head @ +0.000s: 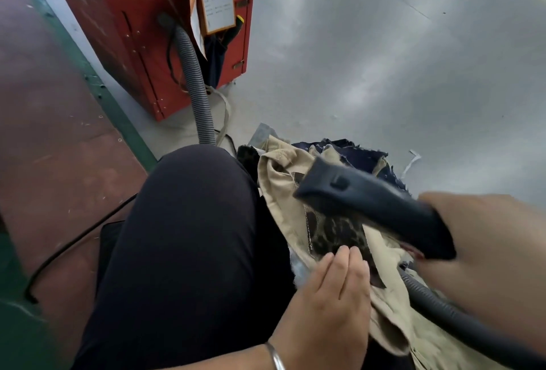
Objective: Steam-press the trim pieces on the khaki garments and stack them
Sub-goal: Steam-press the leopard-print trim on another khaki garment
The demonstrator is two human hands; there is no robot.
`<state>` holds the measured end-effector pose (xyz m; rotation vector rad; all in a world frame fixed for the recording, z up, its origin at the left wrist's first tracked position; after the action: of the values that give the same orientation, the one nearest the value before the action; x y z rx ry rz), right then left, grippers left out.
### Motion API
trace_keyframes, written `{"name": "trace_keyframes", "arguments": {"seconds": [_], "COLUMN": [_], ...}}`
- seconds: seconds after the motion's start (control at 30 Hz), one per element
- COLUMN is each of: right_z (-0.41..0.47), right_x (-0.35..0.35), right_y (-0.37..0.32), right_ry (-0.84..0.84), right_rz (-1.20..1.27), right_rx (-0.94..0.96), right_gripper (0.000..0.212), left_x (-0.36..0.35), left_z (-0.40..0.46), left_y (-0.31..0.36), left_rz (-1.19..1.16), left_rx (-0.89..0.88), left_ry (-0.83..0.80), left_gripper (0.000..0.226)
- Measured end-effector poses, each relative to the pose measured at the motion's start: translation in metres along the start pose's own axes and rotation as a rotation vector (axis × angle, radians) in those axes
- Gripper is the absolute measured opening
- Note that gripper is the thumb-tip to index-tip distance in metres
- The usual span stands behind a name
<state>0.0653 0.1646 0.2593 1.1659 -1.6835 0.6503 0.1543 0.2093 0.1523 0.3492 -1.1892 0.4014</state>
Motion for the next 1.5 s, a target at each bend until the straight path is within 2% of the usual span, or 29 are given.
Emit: {"name": "trace_keyframes", "arguments": {"seconds": [0.07, 0.1, 0.23, 0.37, 0.5, 0.6, 0.73, 0.83, 0.93, 1.0, 1.1, 1.17, 1.27, 1.37, 1.5], "right_z": [-0.003, -0.003, 0.011, 0.047, 0.096, 0.118, 0.103, 0.063, 0.020, 0.003, -0.006, -0.002, 0.017, 0.046, 0.097], "right_x": [-0.013, -0.018, -0.018, -0.009, -0.004, 0.011, 0.033, 0.027, 0.008, -0.008, -0.031, -0.035, -0.026, -0.013, -0.006], "right_y": [-0.008, -0.012, -0.023, -0.040, -0.051, -0.036, -0.003, 0.013, 0.023, 0.028, 0.026, 0.019, 0.005, -0.008, -0.016], "right_ry": [-0.124, -0.164, -0.054, 0.108, 0.136, 0.168, 0.167, 0.146, 0.149, 0.106, -0.020, -0.066, -0.060, 0.024, 0.045], "right_rz": [-0.091, -0.114, -0.123, -0.012, 0.105, 0.236, 0.370, 0.339, 0.205, 0.204, 0.072, -0.004, -0.024, 0.016, 0.240], "right_rx": [0.000, -0.005, -0.054, -0.010, 0.000, -0.053, -0.057, -0.040, -0.067, -0.094, -0.127, -0.133, -0.139, -0.116, -0.121], "right_gripper": [0.014, 0.013, 0.024, 0.024, 0.028, 0.028, 0.011, 0.011, 0.021, 0.027, 0.019, 0.017, 0.012, 0.011, 0.005], "left_x": [-0.007, -0.010, -0.011, -0.007, -0.007, -0.008, -0.004, -0.002, -0.007, -0.013, -0.023, -0.023, -0.021, -0.022, -0.021], "left_z": [0.000, 0.001, 0.003, 0.002, 0.000, -0.002, -0.001, 0.000, 0.001, 0.001, 0.003, 0.006, 0.007, 0.006, 0.005], "left_y": [0.007, 0.007, 0.001, -0.004, -0.001, 0.001, -0.004, -0.006, -0.004, 0.001, 0.007, 0.006, 0.006, 0.004, 0.004], "left_rz": [-0.009, -0.035, -0.063, 0.014, 0.009, 0.006, 0.083, 0.217, 0.247, 0.208, 0.098, 0.022, 0.079, 0.104, 0.070], "left_rx": [-0.075, -0.073, -0.053, -0.058, -0.088, -0.095, -0.053, -0.030, -0.046, -0.083, -0.124, -0.090, -0.103, -0.112, -0.111], "left_ry": [-0.078, -0.137, -0.230, -0.217, -0.200, -0.187, -0.106, -0.046, -0.128, -0.201, -0.310, -0.333, -0.318, -0.339, -0.349], "left_gripper": [0.039, 0.045, 0.060, 0.057, 0.047, 0.052, 0.053, 0.059, 0.065, 0.067, 0.074, 0.083, 0.083, 0.074, 0.070]}}
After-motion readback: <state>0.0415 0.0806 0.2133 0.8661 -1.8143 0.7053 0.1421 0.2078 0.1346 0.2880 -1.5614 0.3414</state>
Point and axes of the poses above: each hand's wrist, its own z-axis towards the middle knuckle, its own x-axis out of the back of the hand, y = z × x, the point moved 8 cm from there along z, towards the middle knuckle, and after that the axes turned 5 degrees about z, right-handed, at the moved point
